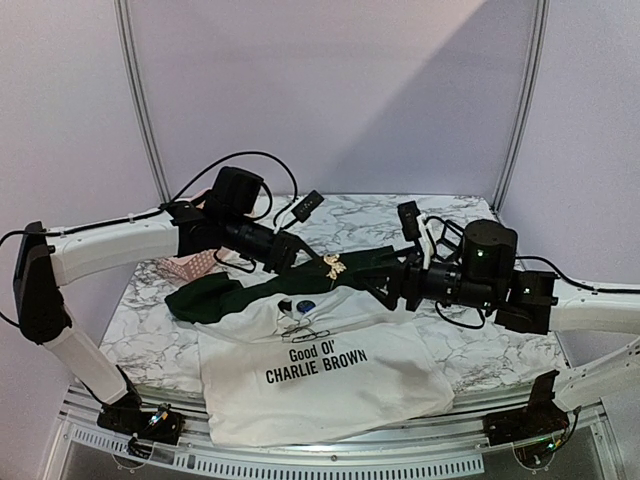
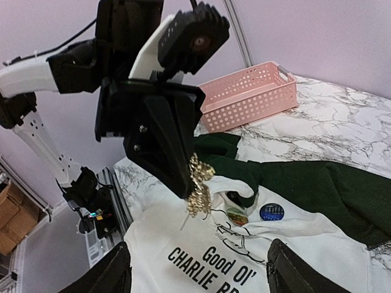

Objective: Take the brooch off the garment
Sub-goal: Close the brooch securely.

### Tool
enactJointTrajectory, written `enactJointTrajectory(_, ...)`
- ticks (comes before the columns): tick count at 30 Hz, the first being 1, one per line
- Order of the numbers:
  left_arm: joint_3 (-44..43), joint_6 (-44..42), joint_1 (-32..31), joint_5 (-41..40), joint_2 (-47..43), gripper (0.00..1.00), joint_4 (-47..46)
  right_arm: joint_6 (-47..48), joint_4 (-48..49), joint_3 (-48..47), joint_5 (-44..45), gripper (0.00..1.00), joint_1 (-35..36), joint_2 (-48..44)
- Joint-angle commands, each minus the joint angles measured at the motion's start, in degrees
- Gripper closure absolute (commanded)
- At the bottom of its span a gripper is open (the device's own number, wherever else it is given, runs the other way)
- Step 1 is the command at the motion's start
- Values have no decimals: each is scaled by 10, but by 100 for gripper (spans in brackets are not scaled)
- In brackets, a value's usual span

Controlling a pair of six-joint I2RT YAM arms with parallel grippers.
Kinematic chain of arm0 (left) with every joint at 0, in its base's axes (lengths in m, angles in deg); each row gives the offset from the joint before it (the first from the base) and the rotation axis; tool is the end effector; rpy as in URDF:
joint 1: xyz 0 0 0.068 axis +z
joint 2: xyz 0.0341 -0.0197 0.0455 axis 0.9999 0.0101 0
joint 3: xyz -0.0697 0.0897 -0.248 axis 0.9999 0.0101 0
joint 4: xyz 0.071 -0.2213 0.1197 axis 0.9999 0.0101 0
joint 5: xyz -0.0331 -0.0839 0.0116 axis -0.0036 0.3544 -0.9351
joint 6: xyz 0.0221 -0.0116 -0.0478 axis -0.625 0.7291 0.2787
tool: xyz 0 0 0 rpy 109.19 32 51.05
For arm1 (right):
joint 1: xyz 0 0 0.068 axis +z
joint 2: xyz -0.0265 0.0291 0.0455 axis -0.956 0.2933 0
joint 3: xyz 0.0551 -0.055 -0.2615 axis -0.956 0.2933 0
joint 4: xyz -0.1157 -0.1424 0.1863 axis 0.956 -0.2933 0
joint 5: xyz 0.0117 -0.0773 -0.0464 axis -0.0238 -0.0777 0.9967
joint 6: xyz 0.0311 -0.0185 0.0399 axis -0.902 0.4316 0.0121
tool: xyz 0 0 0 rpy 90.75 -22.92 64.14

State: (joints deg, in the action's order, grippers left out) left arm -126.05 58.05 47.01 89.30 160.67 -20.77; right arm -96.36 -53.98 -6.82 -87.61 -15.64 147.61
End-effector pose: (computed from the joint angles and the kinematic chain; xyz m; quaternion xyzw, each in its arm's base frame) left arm 0.2421 -0.2588 0.2951 0.3860 0.7274 -0.5362 0.1855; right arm 0.1415 0.2276 0.2978 -0.2482 0.7250 0.4516 0.4569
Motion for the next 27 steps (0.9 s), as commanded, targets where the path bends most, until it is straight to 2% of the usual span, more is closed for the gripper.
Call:
enactJointTrajectory(1,3,14,4,98,-17,100,-25,69,-48,-8,99,24,23,0)
enactJointTrajectory(6,2,14,2,121,-24,100,-24,112,-62,-29,166,24,51,40)
enactJointTrajectory(11,2,16,1,124,-20,100,-23,132,-35,-44,187,24,67,79)
enactJointTrajectory(19,2,15,1,118,-15,100,-21,146,-8,-65,189,23,91,116)
enactJointTrajectory(27,2,13,0,117,-12,100,-18,132,19,-58,172,23,94,100)
